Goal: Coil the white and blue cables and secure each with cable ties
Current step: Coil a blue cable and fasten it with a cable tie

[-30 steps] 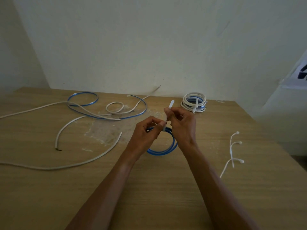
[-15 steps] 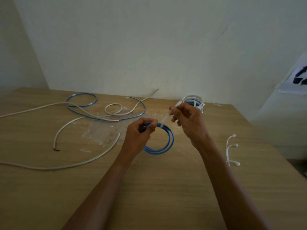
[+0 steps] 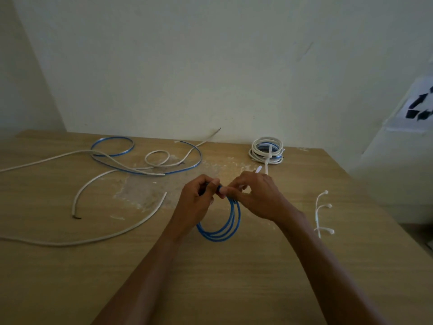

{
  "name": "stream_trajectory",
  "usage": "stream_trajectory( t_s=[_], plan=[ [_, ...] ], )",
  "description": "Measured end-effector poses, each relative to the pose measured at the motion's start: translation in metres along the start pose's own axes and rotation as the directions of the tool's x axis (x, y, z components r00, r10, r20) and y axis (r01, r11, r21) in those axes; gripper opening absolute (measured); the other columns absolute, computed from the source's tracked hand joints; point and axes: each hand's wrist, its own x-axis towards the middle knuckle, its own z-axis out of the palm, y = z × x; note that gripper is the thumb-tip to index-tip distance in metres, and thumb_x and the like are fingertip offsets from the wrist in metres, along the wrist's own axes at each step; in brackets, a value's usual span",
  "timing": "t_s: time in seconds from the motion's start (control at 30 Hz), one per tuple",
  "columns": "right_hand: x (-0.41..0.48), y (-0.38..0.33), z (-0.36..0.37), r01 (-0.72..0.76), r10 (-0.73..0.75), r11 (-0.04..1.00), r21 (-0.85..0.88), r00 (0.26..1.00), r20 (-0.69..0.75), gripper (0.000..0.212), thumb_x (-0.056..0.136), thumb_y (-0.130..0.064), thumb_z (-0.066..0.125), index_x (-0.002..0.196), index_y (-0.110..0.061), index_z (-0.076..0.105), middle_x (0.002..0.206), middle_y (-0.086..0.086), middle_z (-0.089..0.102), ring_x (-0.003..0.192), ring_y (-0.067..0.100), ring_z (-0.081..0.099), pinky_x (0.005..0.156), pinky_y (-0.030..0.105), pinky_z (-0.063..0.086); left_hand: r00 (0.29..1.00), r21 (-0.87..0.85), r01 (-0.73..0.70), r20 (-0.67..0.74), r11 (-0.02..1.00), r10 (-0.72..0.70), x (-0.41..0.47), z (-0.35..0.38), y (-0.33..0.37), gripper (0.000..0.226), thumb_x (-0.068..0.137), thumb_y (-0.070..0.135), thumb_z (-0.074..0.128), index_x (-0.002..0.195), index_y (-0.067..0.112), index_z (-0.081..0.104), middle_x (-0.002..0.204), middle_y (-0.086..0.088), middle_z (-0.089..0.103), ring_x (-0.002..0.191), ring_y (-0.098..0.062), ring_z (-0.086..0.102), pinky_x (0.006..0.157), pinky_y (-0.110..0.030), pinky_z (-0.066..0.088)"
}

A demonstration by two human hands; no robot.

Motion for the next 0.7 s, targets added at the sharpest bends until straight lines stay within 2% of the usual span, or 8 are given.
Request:
stream_trajectory(
  t_s=[0.13,0.3,0.37,0.43,0.5,0.6,0.63,0.7],
  plan=[
    [0.001,0.004,0.000,-0.070,0.067,0.997,0.030,0.994,0.091,0.033,0.082,-0.065,0.066,0.087,-0.033,0.076,0.086,-0.014,0.069,0.084,0.000,0.063,0.083,0.039,0.053,0.998,-0.018,0.052,-0.019,0.999,-0.052,0.002,0.001,-0.005,0.027,0.105,0.019,0.051,0.091,-0.001,0.063,0.052,0.006,0.053,0.042,-0.004,0.044,0.045,-0.015,0.036],
    [0.004,0.003,-0.001,-0.078,0.082,0.996,-0.050,0.993,0.089,0.039,0.082,-0.072,0.056,0.086,-0.037,0.074,0.084,-0.018,0.068,0.084,-0.001,0.061,0.086,0.040,0.051,0.995,-0.054,0.095,-0.035,0.994,-0.097,0.002,0.002,-0.006,0.029,0.107,0.022,0.046,0.096,-0.002,0.059,0.058,0.003,0.061,0.044,-0.013,0.048,0.042,-0.025,0.038],
    [0.003,0.001,-0.002,-0.077,0.082,0.996,-0.052,0.993,0.087,0.036,0.086,-0.069,0.055,0.088,-0.038,0.074,0.087,-0.018,0.068,0.086,0.000,0.060,0.089,0.043,0.049,0.994,-0.047,0.100,-0.045,0.994,-0.102,0.002,0.002,-0.006,0.028,0.107,0.022,0.045,0.095,0.000,0.058,0.062,0.003,0.065,0.043,-0.013,0.049,0.041,-0.024,0.038],
    [0.000,-0.002,-0.005,-0.078,0.089,0.992,-0.104,0.990,0.109,0.029,0.096,-0.059,0.049,0.101,-0.041,0.072,0.101,-0.017,0.066,0.102,0.008,0.059,0.104,0.052,0.039,0.992,-0.016,0.097,-0.076,0.995,-0.098,0.004,0.002,-0.009,0.026,0.107,0.021,0.045,0.093,0.003,0.058,0.069,0.001,0.070,0.043,-0.009,0.049,0.043,-0.018,0.039],
    [-0.005,-0.002,-0.007,-0.085,0.123,0.968,-0.237,0.980,0.154,0.026,0.103,-0.047,0.043,0.118,-0.045,0.064,0.121,-0.016,0.062,0.125,0.015,0.050,0.116,0.065,0.016,0.989,0.070,0.087,-0.127,0.994,-0.078,0.006,-0.001,-0.013,0.023,0.106,0.020,0.049,0.089,0.009,0.060,0.073,0.001,0.072,0.048,-0.001,0.054,0.050,-0.015,0.042],
    [-0.011,0.001,-0.010,-0.081,0.124,0.884,-0.461,0.990,0.065,0.019,0.100,-0.042,0.053,0.116,-0.042,0.064,0.126,-0.017,0.060,0.133,0.014,0.044,0.114,0.071,-0.002,0.979,0.199,0.097,-0.194,0.975,-0.057,0.008,-0.005,-0.016,0.018,0.100,0.012,0.055,0.084,0.010,0.063,0.073,0.002,0.071,0.061,0.001,0.062,0.059,-0.011,0.044],
    [-0.010,0.004,-0.012,-0.104,0.124,0.866,-0.489,0.992,0.009,0.016,0.098,-0.045,0.057,0.111,-0.041,0.066,0.123,-0.017,0.062,0.130,0.014,0.045,0.115,0.069,0.001,0.974,0.204,0.104,-0.218,0.973,-0.058,0.009,-0.006,-0.018,0.017,0.098,0.010,0.057,0.082,0.009,0.063,0.073,0.001,0.070,0.060,0.000,0.061,0.058,-0.012,0.044],
    [-0.007,0.007,-0.020,-0.141,0.142,0.900,-0.412,0.990,-0.028,0.012,0.095,-0.045,0.060,0.100,-0.039,0.070,0.107,-0.017,0.069,0.115,0.009,0.056,0.112,0.053,0.026,0.965,0.162,0.094,-0.258,0.982,-0.050,0.010,-0.007,-0.019,0.017,0.098,0.013,0.059,0.081,0.011,0.062,0.073,-0.001,0.069,0.057,-0.004,0.059,0.056,-0.021,0.046]
  ],
)
